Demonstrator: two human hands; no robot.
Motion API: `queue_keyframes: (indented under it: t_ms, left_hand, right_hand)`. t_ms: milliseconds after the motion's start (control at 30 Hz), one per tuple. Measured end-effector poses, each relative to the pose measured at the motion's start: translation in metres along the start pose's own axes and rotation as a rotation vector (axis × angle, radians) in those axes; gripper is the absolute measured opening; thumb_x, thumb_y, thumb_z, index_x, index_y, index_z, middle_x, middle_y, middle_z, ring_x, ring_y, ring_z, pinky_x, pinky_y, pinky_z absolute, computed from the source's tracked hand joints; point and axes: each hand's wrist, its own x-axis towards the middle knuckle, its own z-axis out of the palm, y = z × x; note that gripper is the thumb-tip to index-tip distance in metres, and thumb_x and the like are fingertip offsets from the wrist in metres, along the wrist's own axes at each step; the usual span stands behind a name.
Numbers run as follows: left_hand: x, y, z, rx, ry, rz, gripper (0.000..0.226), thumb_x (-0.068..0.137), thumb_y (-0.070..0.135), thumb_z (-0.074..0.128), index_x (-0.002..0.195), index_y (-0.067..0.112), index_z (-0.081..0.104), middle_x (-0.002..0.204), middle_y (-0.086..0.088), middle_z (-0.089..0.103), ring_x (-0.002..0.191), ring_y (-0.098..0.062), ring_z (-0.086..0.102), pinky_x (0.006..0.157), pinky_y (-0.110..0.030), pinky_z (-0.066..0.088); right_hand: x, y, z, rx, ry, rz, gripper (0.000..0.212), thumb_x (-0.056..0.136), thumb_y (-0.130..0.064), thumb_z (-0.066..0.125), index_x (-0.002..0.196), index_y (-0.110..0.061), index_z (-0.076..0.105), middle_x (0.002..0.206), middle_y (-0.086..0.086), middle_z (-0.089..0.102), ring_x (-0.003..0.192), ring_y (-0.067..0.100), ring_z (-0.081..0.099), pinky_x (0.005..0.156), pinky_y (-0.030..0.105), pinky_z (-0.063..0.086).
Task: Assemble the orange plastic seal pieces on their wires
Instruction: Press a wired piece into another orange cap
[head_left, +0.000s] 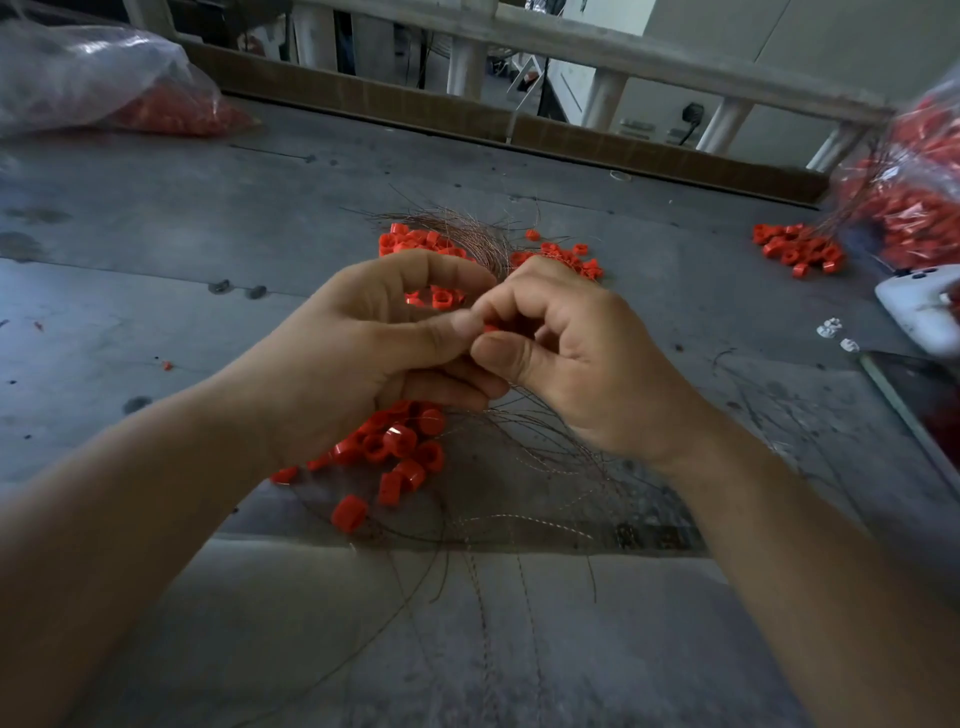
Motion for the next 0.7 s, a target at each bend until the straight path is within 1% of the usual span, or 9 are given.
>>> queue_keyframes:
  t_ms: [67,133,233,300,400,500,600,633,700]
  left_hand:
    - [-0.001,-0.001,0.003,0.097,0.003,0.055,0.046,0.068,0.023,0.076,0.108,0.016,0.055,0.076,-0.013,0.071,0.07,-0.022,0.07,0.06,-0.022,0.054]
    - [-0.001,-0.002,0.007,0.182,0.007,0.098,0.051,0.066,0.028,0.074,0.112,0.02,0.051,0.076,-0.011,0.071,0.069,-0.018,0.07,0.061,-0.021,0.054]
    - [-0.001,-0.003,0.008,0.2,0.014,0.113,0.057,0.06,0.031,0.068,0.113,0.024,0.048,0.073,-0.007,0.071,0.066,-0.015,0.069,0.06,-0.02,0.054]
    - [-0.002,-0.003,0.007,0.193,0.002,0.111,0.06,0.06,0.029,0.066,0.116,0.024,0.047,0.072,-0.006,0.071,0.066,-0.015,0.069,0.06,-0.02,0.054]
    - [-0.003,-0.002,0.008,0.189,-0.018,0.126,0.059,0.066,0.02,0.067,0.12,0.022,0.044,0.07,-0.006,0.07,0.064,-0.014,0.069,0.059,-0.021,0.054]
    - [-0.005,-0.002,0.01,0.189,-0.006,0.135,0.055,0.07,0.02,0.068,0.12,0.023,0.045,0.069,-0.008,0.069,0.063,-0.016,0.069,0.058,-0.023,0.054]
    - [-0.003,-0.001,0.011,0.162,0.016,0.108,0.055,0.066,0.019,0.062,0.119,0.023,0.046,0.07,-0.01,0.069,0.064,-0.018,0.068,0.058,-0.023,0.054]
    - [-0.003,-0.001,0.01,0.152,0.021,0.098,0.054,0.067,0.018,0.062,0.118,0.022,0.047,0.072,-0.011,0.07,0.065,-0.019,0.069,0.059,-0.023,0.054]
    - [-0.002,0.0,0.008,0.12,0.018,0.077,0.05,0.07,0.015,0.07,0.117,0.021,0.05,0.076,-0.013,0.07,0.068,-0.021,0.069,0.06,-0.023,0.054]
  right_hand:
    - [0.0,0.0,0.001,-0.043,-0.001,0.003,0.003,0.085,-0.02,0.059,0.084,-0.019,0.057,0.079,-0.016,0.043,0.071,-0.006,0.044,0.066,0.008,0.036]
    - [-0.001,-0.001,0.002,-0.089,-0.004,0.002,0.01,0.087,-0.018,0.057,0.081,-0.021,0.051,0.079,-0.015,0.042,0.073,-0.004,0.044,0.066,0.008,0.035]
    - [0.0,-0.002,0.006,-0.124,-0.022,0.011,0.01,0.088,-0.013,0.055,0.082,-0.019,0.048,0.081,-0.013,0.042,0.075,0.001,0.045,0.067,0.012,0.038]
    - [-0.001,-0.003,0.007,-0.143,-0.017,0.002,0.009,0.087,-0.01,0.054,0.082,-0.017,0.05,0.08,-0.015,0.041,0.074,0.001,0.044,0.066,0.01,0.037]
    - [-0.002,-0.005,0.01,-0.15,0.018,-0.021,0.006,0.083,-0.006,0.053,0.083,-0.011,0.056,0.079,-0.017,0.04,0.073,-0.001,0.043,0.068,0.01,0.038]
    - [-0.002,-0.005,0.011,-0.144,0.037,-0.01,0.008,0.082,-0.001,0.055,0.084,-0.007,0.06,0.079,-0.017,0.041,0.074,-0.002,0.044,0.067,0.01,0.038]
    - [-0.001,-0.005,0.008,-0.119,0.017,0.011,0.01,0.085,-0.004,0.058,0.082,-0.014,0.057,0.079,-0.017,0.042,0.074,-0.003,0.044,0.067,0.01,0.038]
    - [-0.001,-0.005,0.007,-0.101,0.016,0.015,0.015,0.085,-0.005,0.059,0.081,-0.019,0.055,0.079,-0.017,0.043,0.073,-0.003,0.045,0.067,0.01,0.038]
    - [-0.001,-0.005,0.006,-0.072,0.032,0.013,0.024,0.083,-0.008,0.062,0.077,-0.028,0.051,0.078,-0.016,0.046,0.072,-0.004,0.046,0.066,0.009,0.038]
